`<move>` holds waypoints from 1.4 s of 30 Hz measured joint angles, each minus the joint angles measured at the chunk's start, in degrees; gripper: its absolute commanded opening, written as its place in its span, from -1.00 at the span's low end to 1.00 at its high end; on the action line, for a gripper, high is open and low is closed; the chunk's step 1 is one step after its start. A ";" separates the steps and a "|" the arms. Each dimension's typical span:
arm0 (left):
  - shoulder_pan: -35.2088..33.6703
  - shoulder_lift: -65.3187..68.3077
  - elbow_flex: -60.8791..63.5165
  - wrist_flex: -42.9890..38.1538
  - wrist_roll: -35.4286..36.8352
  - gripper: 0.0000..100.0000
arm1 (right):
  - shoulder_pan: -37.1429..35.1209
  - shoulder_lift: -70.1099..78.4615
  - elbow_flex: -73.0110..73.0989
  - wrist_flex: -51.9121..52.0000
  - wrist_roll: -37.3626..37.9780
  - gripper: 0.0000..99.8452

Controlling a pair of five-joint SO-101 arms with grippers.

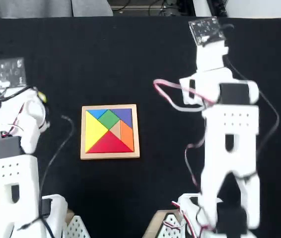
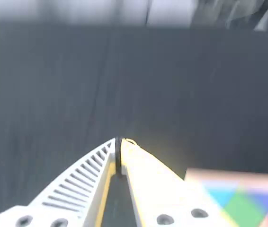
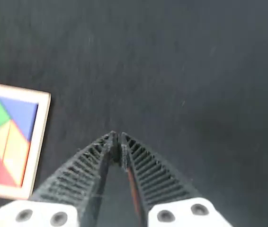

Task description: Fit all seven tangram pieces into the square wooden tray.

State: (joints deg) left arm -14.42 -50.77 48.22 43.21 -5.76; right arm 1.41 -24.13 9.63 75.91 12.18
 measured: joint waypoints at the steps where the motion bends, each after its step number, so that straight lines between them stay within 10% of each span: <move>1: 1.23 -1.32 -1.41 -1.76 0.00 -0.94 | 0.00 -2.20 1.14 -1.67 0.00 -0.98; 20: 2.20 -52.75 2.64 -2.37 0.00 -0.94 | 0.44 -55.21 16.26 -7.47 -0.35 -0.98; 34: 2.11 -53.71 5.45 6.24 0.00 -0.94 | 0.26 -79.30 36.13 -12.92 -0.35 -0.97; 42: 2.02 -53.45 31.74 -2.02 0.00 -0.94 | 0.35 -79.30 61.71 -26.37 -0.35 -0.97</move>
State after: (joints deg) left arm -12.40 -104.22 79.96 41.19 -5.76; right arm 1.76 -103.43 71.34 49.54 11.82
